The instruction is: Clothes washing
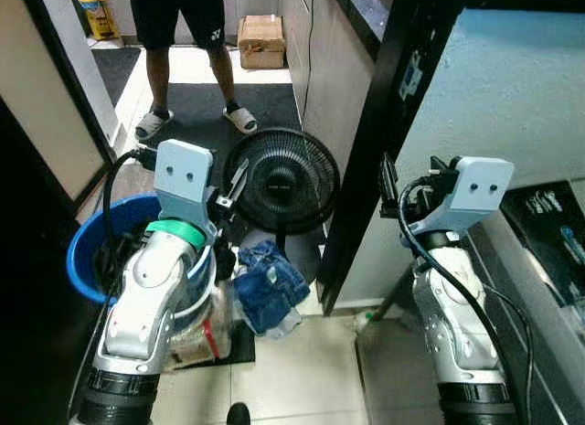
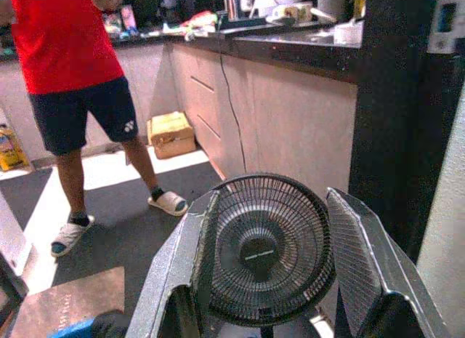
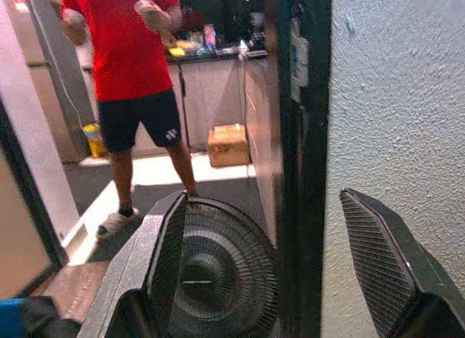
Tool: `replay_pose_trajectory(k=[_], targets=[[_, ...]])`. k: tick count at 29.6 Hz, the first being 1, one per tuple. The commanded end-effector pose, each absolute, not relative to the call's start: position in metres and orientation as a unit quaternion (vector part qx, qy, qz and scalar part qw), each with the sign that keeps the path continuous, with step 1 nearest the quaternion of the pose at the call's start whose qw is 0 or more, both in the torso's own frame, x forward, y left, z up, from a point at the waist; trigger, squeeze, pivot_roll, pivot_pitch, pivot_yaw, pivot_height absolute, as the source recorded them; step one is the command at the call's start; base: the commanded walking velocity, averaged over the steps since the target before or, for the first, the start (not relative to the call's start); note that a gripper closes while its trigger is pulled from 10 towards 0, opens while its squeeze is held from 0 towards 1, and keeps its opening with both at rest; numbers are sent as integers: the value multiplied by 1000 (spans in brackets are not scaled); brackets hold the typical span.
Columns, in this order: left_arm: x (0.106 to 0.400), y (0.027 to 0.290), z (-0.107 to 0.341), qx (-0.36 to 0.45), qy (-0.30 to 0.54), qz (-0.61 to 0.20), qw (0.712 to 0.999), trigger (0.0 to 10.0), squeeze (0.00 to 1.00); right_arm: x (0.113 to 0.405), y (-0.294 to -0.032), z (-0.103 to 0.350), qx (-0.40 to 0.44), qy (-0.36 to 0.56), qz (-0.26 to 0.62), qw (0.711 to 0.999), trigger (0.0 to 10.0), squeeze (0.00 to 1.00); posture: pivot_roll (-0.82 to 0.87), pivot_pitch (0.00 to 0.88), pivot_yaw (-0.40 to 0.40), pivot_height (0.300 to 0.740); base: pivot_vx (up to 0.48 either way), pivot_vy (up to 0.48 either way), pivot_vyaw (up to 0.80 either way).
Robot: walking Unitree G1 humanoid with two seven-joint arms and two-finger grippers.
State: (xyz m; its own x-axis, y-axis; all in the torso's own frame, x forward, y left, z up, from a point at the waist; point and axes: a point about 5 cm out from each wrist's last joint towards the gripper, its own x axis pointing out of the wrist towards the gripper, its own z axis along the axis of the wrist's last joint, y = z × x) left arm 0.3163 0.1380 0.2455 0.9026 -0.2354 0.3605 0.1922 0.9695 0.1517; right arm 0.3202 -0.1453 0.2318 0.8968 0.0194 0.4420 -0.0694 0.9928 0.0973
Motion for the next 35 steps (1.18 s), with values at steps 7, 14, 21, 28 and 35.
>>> replay_pose_trajectory(k=[7, 14, 21, 28, 35], targets=[[315, 140, 241, 55, -184, -105, 976, 10000, 0, 319, -143, 229, 40, -223, 37, 973, 10000, 0, 59, 68, 16, 740, -480, 0, 221], [315, 141, 241, 53, -185, -102, 976, 10000, 0, 318, -139, 229, 29, -224, 52, 973, 10000, 0, 59, 67, 17, 740, -189, 0, 794], [314, 140, 244, 56, -200, -106, 972, 10000, 0, 314, -129, 230, 42, -228, 91, 969, 10000, 0, 54, 67, 17, 740, 40, 0, 340], [316, 141, 244, 59, -199, -100, 973, 10000, 0, 313, -127, 229, 40, -229, 99, 968, 10000, 0, 56, 65, 16, 740, 441, 0, 0], [316, 141, 244, 59, -199, -100, 973, 10000, 0, 313, -127, 229, 39, -228, 101, 968, 10000, 0, 54, 63, 14, 740, 469, 0, 0]])
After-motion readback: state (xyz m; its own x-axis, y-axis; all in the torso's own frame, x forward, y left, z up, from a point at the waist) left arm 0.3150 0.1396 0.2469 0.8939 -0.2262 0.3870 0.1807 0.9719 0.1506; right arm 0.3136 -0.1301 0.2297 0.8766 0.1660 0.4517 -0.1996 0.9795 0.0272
